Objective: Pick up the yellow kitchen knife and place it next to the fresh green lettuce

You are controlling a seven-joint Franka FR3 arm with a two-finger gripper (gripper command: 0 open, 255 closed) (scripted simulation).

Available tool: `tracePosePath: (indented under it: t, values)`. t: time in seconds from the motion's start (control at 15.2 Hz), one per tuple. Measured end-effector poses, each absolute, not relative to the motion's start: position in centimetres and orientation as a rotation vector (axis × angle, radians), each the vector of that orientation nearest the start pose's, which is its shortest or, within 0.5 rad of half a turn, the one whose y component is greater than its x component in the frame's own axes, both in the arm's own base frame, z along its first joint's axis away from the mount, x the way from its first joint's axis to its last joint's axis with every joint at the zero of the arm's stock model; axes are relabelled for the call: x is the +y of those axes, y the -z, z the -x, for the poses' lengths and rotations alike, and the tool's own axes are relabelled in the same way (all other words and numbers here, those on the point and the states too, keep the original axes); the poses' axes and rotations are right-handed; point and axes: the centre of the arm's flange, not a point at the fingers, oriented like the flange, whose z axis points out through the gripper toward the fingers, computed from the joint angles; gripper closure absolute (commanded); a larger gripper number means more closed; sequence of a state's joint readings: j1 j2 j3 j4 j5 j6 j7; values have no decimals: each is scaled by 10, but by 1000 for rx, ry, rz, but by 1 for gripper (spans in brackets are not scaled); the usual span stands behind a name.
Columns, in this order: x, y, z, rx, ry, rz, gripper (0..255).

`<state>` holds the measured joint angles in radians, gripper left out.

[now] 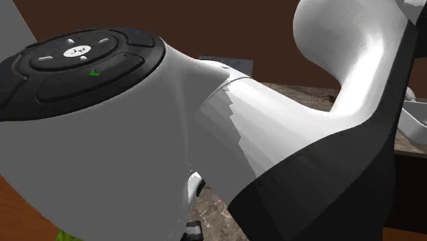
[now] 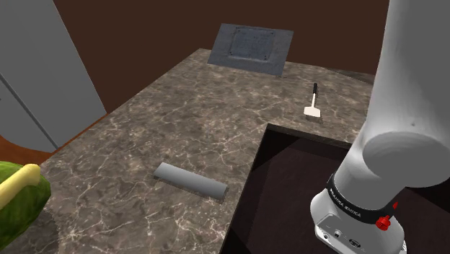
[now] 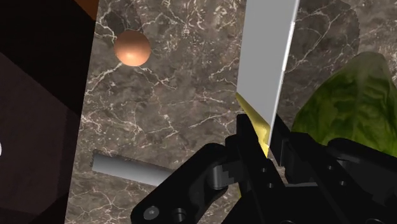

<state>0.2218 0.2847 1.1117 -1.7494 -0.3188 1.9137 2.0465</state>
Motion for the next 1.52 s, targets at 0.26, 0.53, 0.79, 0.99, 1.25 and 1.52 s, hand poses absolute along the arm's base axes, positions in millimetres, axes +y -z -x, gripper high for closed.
tracePosePath:
  t: [0.26,0.53,0.79,0.99,1.25,1.52]
  values:
    - [607,-485,-194,963,68,2934,255]
    - [612,-465,-192,965,70,2934,255]
    - [611,-444,-192,966,71,2934,255]
    - [612,-428,-191,965,71,2934,255]
    - [611,-407,-193,966,71,2934,255]
    - [613,-387,-192,966,71,2934,255]
